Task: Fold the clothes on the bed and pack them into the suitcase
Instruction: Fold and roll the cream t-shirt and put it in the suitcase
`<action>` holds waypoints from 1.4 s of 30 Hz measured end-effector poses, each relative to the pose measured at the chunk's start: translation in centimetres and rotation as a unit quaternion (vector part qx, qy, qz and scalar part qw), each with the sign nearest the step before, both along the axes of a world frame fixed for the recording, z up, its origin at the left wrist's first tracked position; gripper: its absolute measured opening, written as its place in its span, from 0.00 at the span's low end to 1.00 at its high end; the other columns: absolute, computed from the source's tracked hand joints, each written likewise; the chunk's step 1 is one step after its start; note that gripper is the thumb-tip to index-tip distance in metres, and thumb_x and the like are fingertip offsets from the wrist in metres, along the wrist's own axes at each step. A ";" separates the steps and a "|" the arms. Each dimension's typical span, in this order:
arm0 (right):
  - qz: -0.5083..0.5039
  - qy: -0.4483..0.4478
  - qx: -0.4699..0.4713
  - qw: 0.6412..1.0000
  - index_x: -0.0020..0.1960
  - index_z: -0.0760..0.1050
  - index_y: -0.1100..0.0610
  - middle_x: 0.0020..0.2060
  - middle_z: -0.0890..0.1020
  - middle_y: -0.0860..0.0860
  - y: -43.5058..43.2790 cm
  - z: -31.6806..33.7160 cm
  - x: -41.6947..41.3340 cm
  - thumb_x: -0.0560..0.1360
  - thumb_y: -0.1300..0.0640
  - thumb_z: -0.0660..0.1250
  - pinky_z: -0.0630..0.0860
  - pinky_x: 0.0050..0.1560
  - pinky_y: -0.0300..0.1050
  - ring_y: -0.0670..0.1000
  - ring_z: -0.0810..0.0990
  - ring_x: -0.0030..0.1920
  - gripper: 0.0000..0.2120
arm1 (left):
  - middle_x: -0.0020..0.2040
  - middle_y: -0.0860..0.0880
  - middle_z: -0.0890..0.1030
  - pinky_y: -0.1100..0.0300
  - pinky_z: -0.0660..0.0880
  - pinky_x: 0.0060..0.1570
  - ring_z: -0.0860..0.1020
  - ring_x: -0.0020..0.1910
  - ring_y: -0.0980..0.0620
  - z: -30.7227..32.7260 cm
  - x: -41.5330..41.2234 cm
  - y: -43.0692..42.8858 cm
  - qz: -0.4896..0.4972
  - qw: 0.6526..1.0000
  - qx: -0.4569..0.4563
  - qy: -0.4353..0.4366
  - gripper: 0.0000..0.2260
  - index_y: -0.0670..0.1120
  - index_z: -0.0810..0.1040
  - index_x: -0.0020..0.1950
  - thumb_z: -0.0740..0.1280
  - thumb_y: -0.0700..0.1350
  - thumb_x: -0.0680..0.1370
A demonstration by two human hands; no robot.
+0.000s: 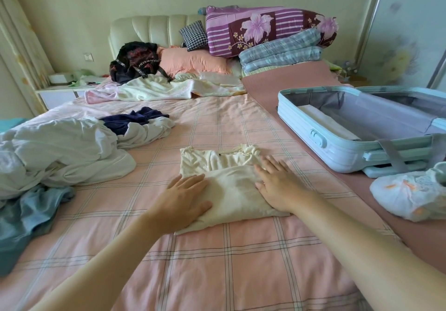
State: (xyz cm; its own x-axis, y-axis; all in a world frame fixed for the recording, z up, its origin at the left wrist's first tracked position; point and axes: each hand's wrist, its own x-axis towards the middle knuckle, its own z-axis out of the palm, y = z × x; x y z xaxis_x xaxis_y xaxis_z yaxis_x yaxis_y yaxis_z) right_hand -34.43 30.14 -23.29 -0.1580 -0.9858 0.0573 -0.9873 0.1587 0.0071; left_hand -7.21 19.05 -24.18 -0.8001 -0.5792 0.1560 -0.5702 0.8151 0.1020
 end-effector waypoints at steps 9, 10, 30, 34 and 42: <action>0.040 -0.098 0.084 0.991 0.81 0.54 0.42 0.81 0.55 0.48 3.7 1.4 2.1 0.70 0.54 0.66 0.64 0.74 0.48 0.52 0.60 0.78 0.42 | 0.76 0.54 0.66 0.61 0.61 0.73 0.67 0.74 0.52 0.7 2.1 2.8 0.011 0.996 0.088 -0.011 0.26 0.57 0.62 0.78 0.58 0.58 0.80; 0.028 -0.114 0.054 0.992 0.74 0.68 0.44 0.75 0.69 0.51 3.8 2.1 2.0 0.71 0.59 0.64 0.71 0.66 0.46 0.54 0.70 0.72 0.32 | 0.68 0.53 0.76 0.62 0.71 0.62 0.76 0.65 0.52 1.6 2.1 2.9 0.026 0.994 0.108 -0.001 0.19 0.57 0.70 0.73 0.60 0.53 0.82; -0.160 -0.278 -0.235 0.918 0.51 0.79 0.53 0.47 0.82 0.50 -3.8 2.5 -1.0 0.79 0.57 0.63 0.75 0.46 0.48 0.56 0.80 0.49 0.06 | 0.65 0.51 0.77 0.50 0.69 0.63 0.73 0.64 0.47 5.3 -4.9 -3.2 0.199 0.956 -0.039 0.214 0.18 0.54 0.73 0.69 0.66 0.49 0.79; -0.204 -0.197 -0.178 0.942 0.64 0.74 0.52 0.56 0.80 0.53 -5.3 0.9 -0.6 0.78 0.59 0.59 0.72 0.48 0.47 0.58 0.79 0.55 0.15 | 0.72 0.56 0.72 0.53 0.60 0.70 0.68 0.71 0.53 3.0 -7.4 -2.2 0.098 0.981 0.007 0.166 0.17 0.56 0.72 0.71 0.58 0.54 0.83; -0.261 -0.133 -0.119 0.949 0.49 0.78 0.55 0.49 0.83 0.54 -5.9 1.3 -1.3 0.79 0.38 0.61 0.72 0.44 0.46 0.58 0.82 0.51 0.20 | 0.80 0.52 0.57 0.52 0.48 0.77 0.55 0.79 0.52 0.3 -6.3 -2.1 0.101 0.991 0.035 0.077 0.29 0.54 0.54 0.81 0.50 0.63 0.82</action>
